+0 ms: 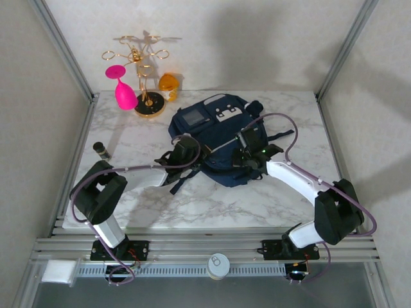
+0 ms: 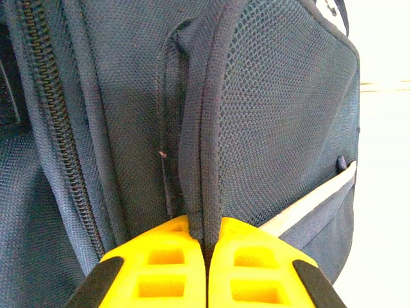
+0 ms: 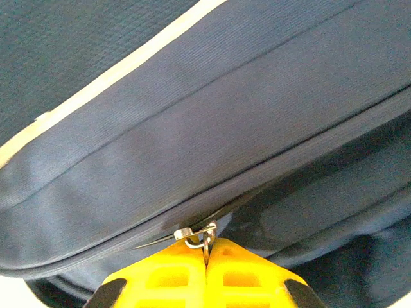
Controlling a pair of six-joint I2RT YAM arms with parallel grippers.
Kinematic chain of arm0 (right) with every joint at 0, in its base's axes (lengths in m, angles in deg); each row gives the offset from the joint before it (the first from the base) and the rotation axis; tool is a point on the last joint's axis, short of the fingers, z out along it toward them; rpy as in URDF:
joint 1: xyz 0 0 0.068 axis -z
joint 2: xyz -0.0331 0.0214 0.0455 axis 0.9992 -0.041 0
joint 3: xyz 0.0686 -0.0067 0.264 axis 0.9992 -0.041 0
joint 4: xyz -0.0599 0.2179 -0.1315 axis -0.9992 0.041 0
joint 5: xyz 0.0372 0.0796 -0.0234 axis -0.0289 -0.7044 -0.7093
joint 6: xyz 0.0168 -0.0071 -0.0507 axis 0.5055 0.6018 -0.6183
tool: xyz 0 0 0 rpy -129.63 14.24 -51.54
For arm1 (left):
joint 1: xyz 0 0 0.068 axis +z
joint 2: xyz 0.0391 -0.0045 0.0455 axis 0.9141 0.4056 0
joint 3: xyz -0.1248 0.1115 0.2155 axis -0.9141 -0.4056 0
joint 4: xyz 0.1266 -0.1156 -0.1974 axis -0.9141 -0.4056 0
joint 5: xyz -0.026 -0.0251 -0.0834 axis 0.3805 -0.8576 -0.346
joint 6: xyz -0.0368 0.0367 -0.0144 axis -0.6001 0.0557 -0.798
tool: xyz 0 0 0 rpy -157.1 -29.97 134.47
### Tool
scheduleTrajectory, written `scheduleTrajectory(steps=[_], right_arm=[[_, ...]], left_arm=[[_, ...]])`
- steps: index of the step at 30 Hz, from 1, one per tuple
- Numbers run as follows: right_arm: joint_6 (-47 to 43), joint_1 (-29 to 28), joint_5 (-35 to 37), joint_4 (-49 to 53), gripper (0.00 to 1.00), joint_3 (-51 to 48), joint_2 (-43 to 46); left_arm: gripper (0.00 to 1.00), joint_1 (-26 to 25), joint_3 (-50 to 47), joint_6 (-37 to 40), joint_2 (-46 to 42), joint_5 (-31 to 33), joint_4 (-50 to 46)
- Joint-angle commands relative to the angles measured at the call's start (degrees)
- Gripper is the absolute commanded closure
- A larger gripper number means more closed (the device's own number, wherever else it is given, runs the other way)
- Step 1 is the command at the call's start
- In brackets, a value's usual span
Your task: Pack books, pencil case, and school supplies into a backpack
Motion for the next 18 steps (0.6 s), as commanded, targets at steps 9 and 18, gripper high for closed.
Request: scheduleTrajectory(steps=[9,18], right_arm=[[-5.7,6.8,6.0,2.8,1.00,2.4,1.0],[2.0,-7.9,1.9,-0.6,1.00,-0.3,-0.3]], left_arm=[[1.00,11.7,1.7,18.5,-5.3,-3.2,-14.1],[1.00,17.8,10.1,24.3,1.3,-8.4,-14.3]])
